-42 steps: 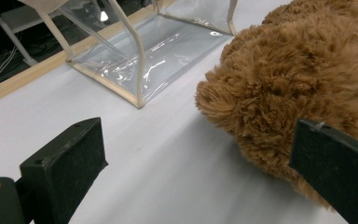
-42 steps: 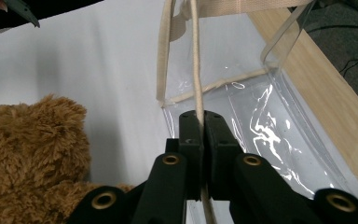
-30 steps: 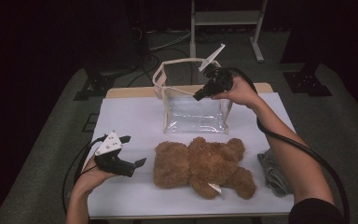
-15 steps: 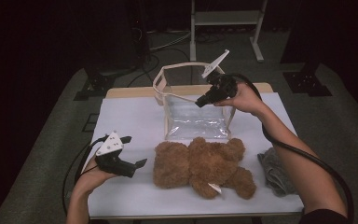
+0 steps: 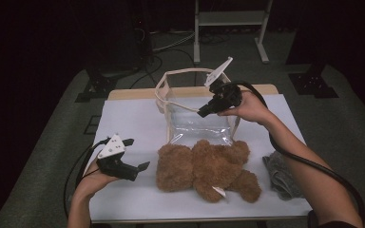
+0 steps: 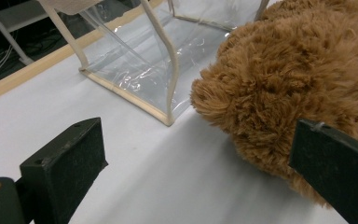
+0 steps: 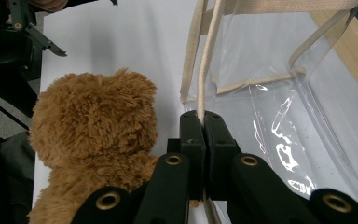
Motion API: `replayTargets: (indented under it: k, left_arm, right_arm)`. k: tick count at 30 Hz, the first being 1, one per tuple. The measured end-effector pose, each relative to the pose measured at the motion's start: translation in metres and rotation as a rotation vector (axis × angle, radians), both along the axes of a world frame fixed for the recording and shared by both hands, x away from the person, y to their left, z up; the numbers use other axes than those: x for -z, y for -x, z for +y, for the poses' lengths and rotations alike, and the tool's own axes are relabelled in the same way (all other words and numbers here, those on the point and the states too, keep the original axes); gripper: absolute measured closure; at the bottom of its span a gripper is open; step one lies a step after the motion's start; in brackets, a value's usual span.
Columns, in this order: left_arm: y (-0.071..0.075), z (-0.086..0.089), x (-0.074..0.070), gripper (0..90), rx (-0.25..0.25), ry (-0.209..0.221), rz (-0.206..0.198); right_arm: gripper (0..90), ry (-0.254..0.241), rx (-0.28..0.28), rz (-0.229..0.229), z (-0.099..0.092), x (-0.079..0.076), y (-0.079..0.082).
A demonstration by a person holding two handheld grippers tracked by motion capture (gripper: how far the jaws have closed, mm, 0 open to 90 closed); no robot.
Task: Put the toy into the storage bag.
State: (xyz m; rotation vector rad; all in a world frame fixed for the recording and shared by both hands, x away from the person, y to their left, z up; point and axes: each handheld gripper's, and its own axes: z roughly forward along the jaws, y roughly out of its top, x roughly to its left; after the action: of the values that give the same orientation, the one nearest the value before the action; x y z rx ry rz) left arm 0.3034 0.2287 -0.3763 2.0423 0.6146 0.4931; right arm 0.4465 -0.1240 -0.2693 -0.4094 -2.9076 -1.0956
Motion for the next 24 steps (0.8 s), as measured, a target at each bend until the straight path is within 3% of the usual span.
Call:
replayTargets:
  k: [24]
  left_arm:
    - [0.0, 0.0, 0.0, 3.0, 0.005, -0.006, 0.001]
  right_arm:
    - [87.5, 0.0, -0.032, 0.006, 0.003, 0.002, 0.019]
